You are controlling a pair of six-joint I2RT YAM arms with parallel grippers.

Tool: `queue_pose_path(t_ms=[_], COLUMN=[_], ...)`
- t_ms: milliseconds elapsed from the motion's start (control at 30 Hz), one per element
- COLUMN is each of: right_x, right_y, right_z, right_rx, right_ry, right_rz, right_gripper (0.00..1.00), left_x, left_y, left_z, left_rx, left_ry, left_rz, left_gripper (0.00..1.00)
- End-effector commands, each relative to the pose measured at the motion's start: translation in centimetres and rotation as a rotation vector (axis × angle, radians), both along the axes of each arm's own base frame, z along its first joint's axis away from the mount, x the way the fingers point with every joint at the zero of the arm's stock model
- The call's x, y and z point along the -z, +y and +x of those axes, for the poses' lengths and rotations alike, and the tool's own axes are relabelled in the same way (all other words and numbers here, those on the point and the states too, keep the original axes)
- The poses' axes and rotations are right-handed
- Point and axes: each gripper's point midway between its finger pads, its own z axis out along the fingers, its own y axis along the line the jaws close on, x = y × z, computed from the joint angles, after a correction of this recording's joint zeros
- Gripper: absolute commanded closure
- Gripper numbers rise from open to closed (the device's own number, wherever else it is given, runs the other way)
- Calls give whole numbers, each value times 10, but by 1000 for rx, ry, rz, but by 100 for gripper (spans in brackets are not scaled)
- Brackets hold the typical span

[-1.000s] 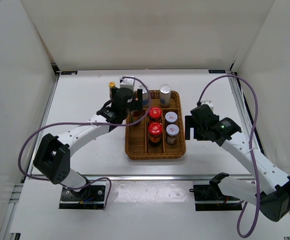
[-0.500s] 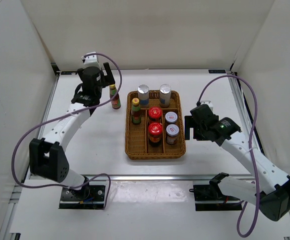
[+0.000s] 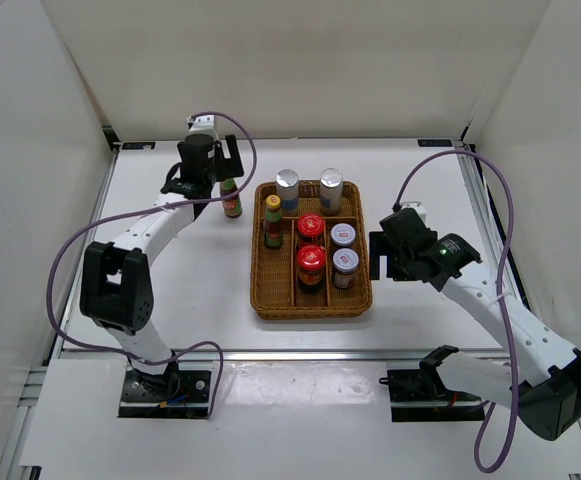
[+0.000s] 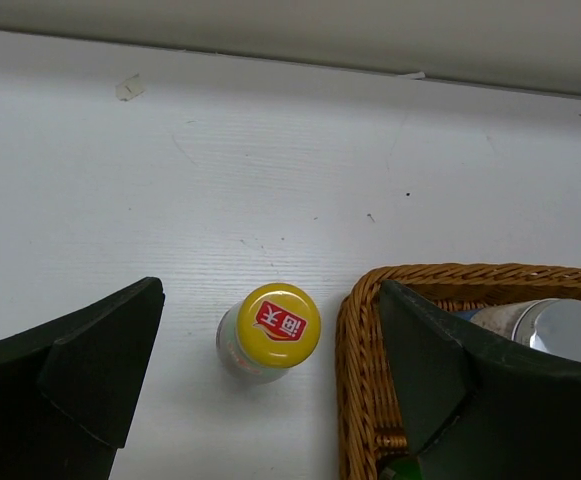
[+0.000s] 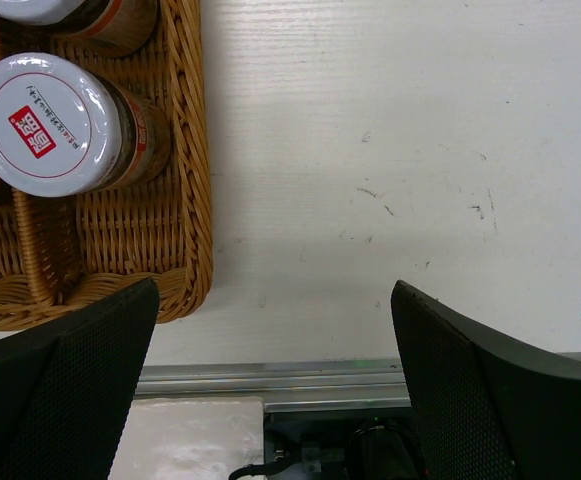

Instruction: Organize the condiment bottles

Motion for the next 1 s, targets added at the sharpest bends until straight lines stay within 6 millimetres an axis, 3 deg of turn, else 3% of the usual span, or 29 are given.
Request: queue_pose_path(t_ms=[0, 67, 200, 333, 400, 433, 533, 600, 667, 767, 800, 867, 900, 967], right_x=[0, 0, 2, 2, 2, 2, 4, 4, 6, 6, 6, 6, 6, 6], right_y=[1, 1, 1, 0, 0, 0, 0, 0, 0, 0, 0, 0, 0, 0], right_z=[3, 3, 3, 4, 4, 4, 4, 4, 5, 5, 5, 5, 5, 5], right_rx=[-8, -8, -8, -3, -3, -3, -3, -3, -3, -3, -3, -3, -3, -3], right_ry=[-7, -7, 1, -4, -4, -4, 4, 4, 11, 11, 11, 11, 11, 11], right_rz=[-1, -1, -6, -12, -12, -12, -18, -18, -23, -23, -23, -23, -23, -23], right_gripper=[0, 0, 0, 0, 0, 0, 0, 0, 0, 0, 0, 0, 0, 0], left_x=[-5, 5, 16, 15, 12, 9, -30, -54, -100, -139, -163, -182, -197, -201], left_y=[-9, -8, -9, -9, -9, -9, 4, 4, 4, -3, -6, -9, -5, -15], left_z=[6, 6, 10, 15, 15, 16, 7, 1, -13, -39, -59, -83, -107, -133], left_rx=[50, 50, 58, 64, 68, 68, 12, -1, -11, -18, 0, 19, 26, 74], left_ry=[-24, -5, 15, 19, 19, 17, -56, -96, -185, -258, -304, -343, -384, -398], left_rz=[-13, -8, 18, 37, 47, 47, 48, 44, 75, 106, 85, 52, 13, -43], left_gripper=[0, 0, 11, 18, 31, 44, 69, 78, 86, 89, 89, 89, 89, 89])
